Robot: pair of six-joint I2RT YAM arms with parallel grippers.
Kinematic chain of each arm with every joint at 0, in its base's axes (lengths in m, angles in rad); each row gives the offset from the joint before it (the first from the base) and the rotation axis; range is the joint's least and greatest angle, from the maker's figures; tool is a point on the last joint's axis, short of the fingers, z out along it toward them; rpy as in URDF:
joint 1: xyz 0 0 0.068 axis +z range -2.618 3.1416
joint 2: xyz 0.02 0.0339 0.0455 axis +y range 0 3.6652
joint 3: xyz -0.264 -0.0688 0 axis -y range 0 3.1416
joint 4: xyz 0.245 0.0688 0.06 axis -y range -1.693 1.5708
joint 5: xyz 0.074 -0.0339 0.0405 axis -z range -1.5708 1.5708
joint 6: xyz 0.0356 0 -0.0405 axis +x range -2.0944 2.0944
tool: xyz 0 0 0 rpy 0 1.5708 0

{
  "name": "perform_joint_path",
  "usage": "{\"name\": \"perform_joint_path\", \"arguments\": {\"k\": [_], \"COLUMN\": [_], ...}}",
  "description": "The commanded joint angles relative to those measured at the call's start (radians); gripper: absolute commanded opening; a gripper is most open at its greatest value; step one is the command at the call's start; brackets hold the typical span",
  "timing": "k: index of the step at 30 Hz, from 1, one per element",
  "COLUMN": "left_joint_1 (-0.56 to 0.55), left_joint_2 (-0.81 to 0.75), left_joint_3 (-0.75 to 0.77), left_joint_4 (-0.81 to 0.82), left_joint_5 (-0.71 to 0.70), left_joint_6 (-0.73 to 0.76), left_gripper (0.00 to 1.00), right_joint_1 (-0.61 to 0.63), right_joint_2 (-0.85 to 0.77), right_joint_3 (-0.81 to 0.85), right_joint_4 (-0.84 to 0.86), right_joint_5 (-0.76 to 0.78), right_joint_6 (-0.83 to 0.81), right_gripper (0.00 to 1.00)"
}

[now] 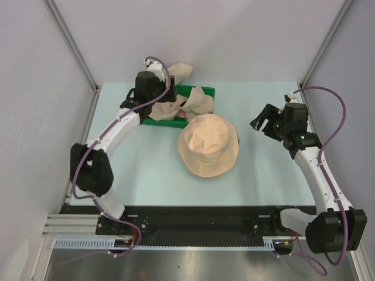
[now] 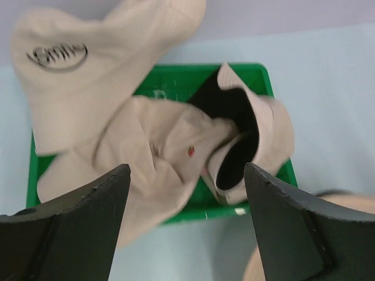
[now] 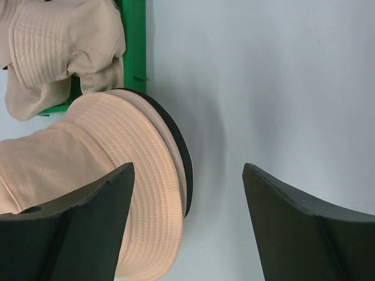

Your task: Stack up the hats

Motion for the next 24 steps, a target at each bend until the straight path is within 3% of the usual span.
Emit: {"name": "perform_joint_path", "arguments": {"k": [1,5,7,11,16,17,24], "left_joint_1": [0.002,-0.001,0.002,0.024,0.06,0.065,0.105], "left_joint_2": [0.178,0.39,0.446,0.486,0.526,0.539,0.607], "left_joint_3": [0.224,0.537,0.59,0.594,0.613,0.611,0.63], "left_joint_4": [0.012,-0.139,-0.149,-0.076,0.066,0.087,0.225], "left_joint_5": [-0.093,-0.136,-0.222,-0.374,-0.361,-0.372,-0.248], "left_joint_6": [0.127,0.186,0.229,0.21,0.243,0.246,0.24], "left_gripper": [0.84,0.85,0.86,0.9,0.95,1.0,1.0], "right_joint_1": [-0.001,-0.002,-0.002,-0.002,0.001,0.002,0.024], "right_joint_2": [0.017,0.073,0.093,0.138,0.221,0.23,0.282], "right_joint_3": [0.07,0.095,0.11,0.127,0.162,0.184,0.228], "right_joint_4": [0.059,0.067,0.07,0.097,0.102,0.093,0.082], "right_joint_5": [-0.007,-0.013,-0.022,-0.055,-0.111,-0.113,-0.133], "right_joint_6": [0.008,0.011,0.02,0.039,0.043,0.04,0.04], "right_gripper": [0.79,0.8,0.8,0.8,0.79,0.79,0.79]}}
